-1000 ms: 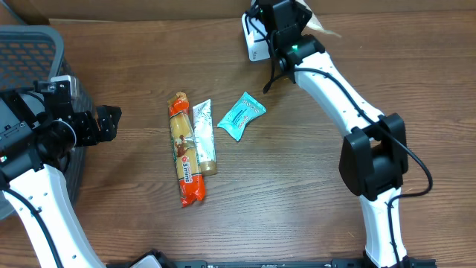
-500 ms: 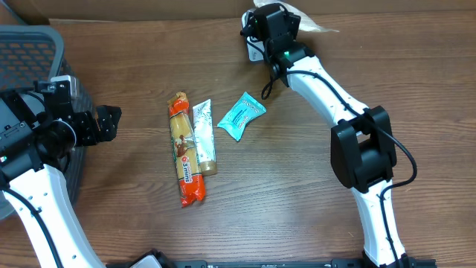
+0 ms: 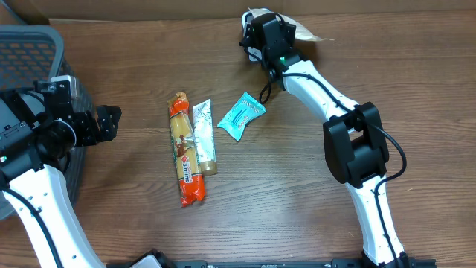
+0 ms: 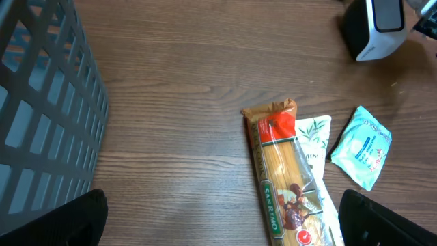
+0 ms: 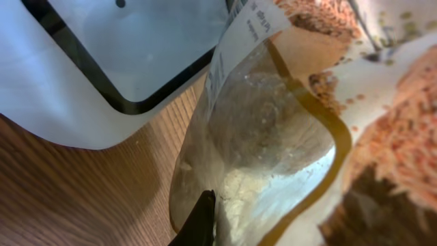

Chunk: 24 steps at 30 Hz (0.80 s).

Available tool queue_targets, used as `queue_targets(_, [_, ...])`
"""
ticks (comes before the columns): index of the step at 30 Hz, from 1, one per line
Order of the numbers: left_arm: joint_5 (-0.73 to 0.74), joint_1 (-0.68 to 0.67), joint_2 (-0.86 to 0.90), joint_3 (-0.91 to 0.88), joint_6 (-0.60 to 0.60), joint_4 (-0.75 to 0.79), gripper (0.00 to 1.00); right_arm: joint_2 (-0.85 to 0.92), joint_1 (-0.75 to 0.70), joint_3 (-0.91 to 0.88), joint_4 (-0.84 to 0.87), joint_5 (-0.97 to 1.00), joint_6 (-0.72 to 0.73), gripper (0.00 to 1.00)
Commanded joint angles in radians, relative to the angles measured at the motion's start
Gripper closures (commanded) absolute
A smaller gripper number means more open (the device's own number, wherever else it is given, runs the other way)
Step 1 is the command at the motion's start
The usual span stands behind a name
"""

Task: Scan the item barcode
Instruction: 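Lift the bag and hold its label up to the white scanner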

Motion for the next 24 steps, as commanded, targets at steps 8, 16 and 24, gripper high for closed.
queue_targets(8, [0.016,0.003,0.003,-0.001,0.015,0.002,0.01,0.005,0.035,0.010,0.050,0.110,-0.018,0.96])
queue_targets(16, [0.016,0.002,0.003,-0.001,0.015,0.002,0.00,0.005,0.046,0.010,0.049,0.197,-0.027,0.96])
queue_targets(24, [0.016,0.003,0.003,-0.001,0.015,0.002,0.00,-0.035,0.072,0.010,-0.001,0.211,-0.027,0.96])
